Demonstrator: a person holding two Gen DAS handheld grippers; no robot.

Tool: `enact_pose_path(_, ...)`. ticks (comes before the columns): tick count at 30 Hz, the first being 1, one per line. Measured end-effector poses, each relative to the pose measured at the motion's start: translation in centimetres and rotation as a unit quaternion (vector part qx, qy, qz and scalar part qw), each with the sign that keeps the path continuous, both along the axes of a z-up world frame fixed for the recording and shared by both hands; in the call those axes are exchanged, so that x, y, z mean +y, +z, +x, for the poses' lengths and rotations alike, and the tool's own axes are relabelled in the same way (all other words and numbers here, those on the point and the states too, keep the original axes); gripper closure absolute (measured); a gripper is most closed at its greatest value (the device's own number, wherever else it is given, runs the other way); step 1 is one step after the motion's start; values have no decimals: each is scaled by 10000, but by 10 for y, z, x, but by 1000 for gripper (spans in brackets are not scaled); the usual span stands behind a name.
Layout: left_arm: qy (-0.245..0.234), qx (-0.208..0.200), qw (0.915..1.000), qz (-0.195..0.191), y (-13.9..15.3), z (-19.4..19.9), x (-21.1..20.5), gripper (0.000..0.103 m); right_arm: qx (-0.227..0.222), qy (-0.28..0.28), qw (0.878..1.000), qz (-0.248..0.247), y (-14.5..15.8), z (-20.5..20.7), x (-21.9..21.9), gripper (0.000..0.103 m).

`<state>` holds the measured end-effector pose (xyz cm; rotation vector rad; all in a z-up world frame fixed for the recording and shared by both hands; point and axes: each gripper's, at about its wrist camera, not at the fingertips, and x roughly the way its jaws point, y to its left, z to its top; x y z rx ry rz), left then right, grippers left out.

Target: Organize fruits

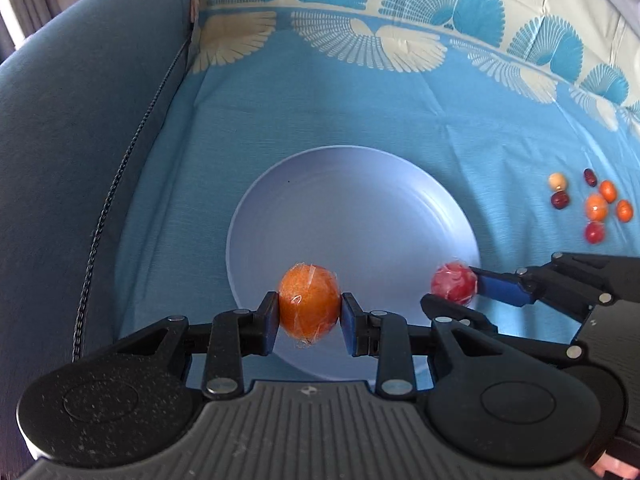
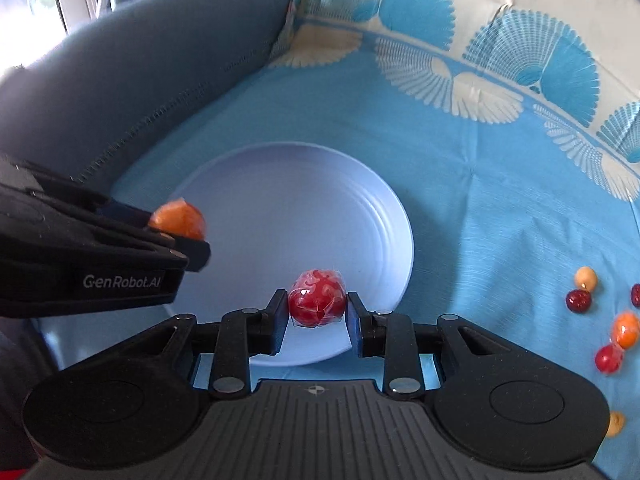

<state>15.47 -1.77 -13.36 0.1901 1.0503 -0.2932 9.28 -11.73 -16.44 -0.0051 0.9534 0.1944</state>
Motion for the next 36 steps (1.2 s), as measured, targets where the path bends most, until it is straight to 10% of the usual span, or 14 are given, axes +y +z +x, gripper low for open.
enact_pose_path(1, -32, -43, 10000, -77, 1, 2, 2, 61, 14, 29, 10000, -45, -2, 3, 1, 70)
enact_pose_path(3, -18, -196, 9994, -298, 8, 3, 8, 14, -75, 5, 9999, -87, 1, 5, -1, 58)
enact_pose_path(5, 256, -538, 9978, -297, 22, -2, 14, 0, -209, -116, 9997, -106, 10, 4, -5, 36)
enact_pose_path(15, 724, -700, 9948, -140, 78, -99, 52, 0, -399, -512, 9959, 624, 83, -102, -26, 4)
enact_pose_path(36, 622, -1455, 9873, -128, 133, -207, 32, 0, -1228, -770, 9888, 363, 130, -215, -25, 1)
